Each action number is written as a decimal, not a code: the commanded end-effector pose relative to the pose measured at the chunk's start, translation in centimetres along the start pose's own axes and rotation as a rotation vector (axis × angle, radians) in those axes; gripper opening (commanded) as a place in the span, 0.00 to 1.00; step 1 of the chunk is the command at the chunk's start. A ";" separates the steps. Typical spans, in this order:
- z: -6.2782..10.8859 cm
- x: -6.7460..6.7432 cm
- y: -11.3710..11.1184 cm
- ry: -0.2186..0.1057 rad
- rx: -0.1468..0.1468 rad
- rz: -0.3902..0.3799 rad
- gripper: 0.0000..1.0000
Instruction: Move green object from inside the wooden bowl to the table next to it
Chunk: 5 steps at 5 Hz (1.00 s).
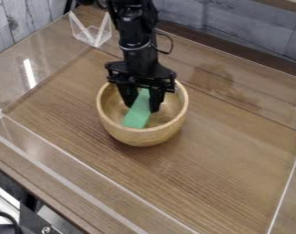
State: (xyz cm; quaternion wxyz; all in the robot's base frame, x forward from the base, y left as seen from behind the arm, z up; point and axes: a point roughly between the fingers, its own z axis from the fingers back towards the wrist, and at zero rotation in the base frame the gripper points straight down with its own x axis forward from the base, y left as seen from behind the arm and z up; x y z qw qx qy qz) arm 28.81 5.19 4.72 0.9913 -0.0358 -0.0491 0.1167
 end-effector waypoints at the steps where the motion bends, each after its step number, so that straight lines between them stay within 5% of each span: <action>1: 1.8 0.3 0.3 -0.062 0.002 0.044 0.00; 5: 2.9 0.6 -1.5 -0.063 0.008 0.169 0.00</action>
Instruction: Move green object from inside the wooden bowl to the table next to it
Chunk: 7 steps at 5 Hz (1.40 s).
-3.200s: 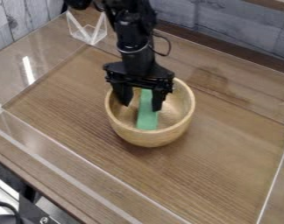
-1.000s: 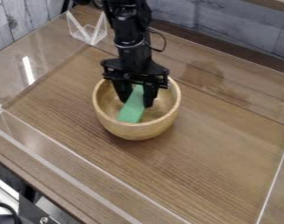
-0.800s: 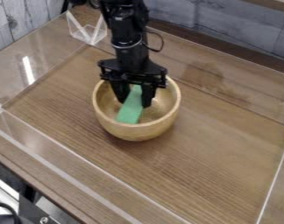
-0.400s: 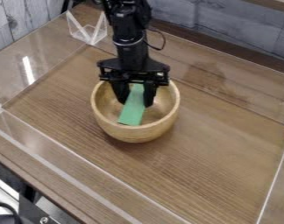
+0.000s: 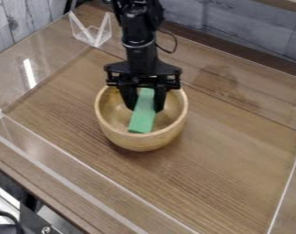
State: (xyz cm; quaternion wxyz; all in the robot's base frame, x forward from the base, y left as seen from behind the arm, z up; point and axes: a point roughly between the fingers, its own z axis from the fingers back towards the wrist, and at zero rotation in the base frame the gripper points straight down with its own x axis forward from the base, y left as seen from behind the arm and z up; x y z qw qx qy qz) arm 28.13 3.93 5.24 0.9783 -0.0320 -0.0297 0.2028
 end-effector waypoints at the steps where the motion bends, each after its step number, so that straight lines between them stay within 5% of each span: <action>1: 1.6 1.2 -0.7 -0.084 -0.027 -0.067 0.00; 4: 1.5 0.3 -3.7 -0.067 -0.041 -0.180 0.00; 7: 2.2 -1.5 -4.7 -0.067 -0.041 -0.103 0.00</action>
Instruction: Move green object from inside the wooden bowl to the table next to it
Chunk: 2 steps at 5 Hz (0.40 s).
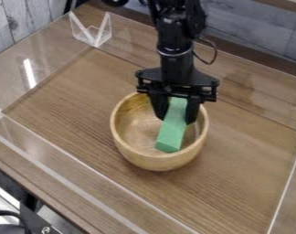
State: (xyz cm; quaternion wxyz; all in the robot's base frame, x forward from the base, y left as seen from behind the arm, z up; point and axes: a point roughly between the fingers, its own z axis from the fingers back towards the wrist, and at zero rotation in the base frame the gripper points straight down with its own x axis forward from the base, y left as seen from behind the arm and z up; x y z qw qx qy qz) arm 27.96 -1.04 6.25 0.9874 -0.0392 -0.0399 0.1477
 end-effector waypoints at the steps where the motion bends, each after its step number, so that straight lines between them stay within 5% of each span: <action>1: 1.3 0.7 -0.2 -0.054 -0.018 0.018 0.00; 2: 1.2 0.8 -0.3 -0.052 -0.018 0.027 0.00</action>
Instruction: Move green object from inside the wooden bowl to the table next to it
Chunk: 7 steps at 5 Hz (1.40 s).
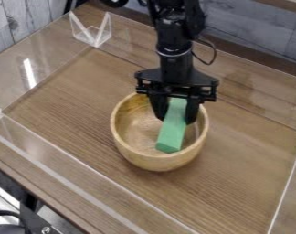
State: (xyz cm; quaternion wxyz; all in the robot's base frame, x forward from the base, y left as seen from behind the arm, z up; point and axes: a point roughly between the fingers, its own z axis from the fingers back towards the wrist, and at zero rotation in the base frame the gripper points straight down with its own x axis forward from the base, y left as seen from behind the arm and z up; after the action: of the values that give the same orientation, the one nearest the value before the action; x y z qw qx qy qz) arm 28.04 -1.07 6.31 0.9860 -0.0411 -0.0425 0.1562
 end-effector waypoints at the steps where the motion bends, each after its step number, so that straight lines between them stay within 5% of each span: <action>1: 1.5 1.1 0.6 -0.041 -0.019 -0.020 0.00; 7: 4.2 1.7 1.8 -0.032 -0.035 -0.028 0.00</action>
State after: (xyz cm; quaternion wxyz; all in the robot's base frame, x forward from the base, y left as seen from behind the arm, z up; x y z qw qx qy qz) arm 27.43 1.18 8.07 0.9877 -0.0525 -0.0161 0.1464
